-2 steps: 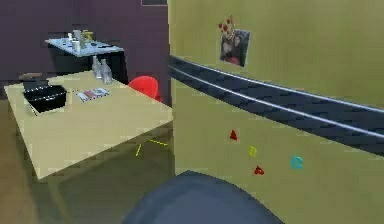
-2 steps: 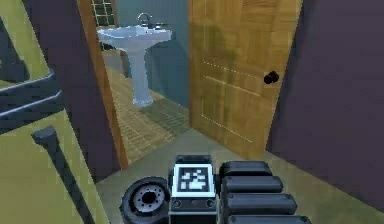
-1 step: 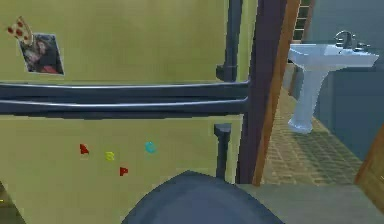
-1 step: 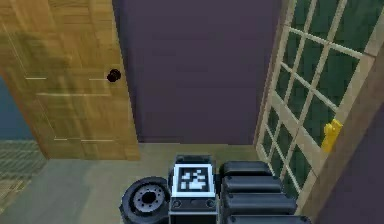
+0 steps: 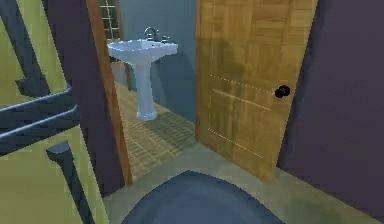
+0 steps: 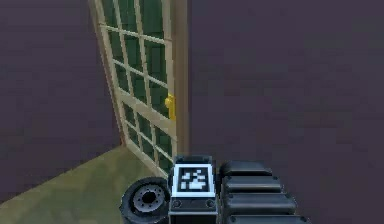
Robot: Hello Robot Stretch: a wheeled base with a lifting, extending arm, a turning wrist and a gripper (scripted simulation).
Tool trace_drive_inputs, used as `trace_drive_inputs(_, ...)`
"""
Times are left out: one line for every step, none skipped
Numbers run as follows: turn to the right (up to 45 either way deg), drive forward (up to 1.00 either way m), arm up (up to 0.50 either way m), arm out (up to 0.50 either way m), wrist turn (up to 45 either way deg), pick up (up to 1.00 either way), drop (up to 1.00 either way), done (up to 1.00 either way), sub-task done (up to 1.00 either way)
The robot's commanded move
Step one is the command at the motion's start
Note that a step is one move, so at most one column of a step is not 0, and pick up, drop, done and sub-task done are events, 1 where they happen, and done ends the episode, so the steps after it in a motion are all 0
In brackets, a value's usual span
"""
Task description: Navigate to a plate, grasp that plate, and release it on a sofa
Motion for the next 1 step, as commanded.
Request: trace_drive_inputs(0.0,0.75,0.0,0.0,0.0,0.0,0.0,0.0,0.0)
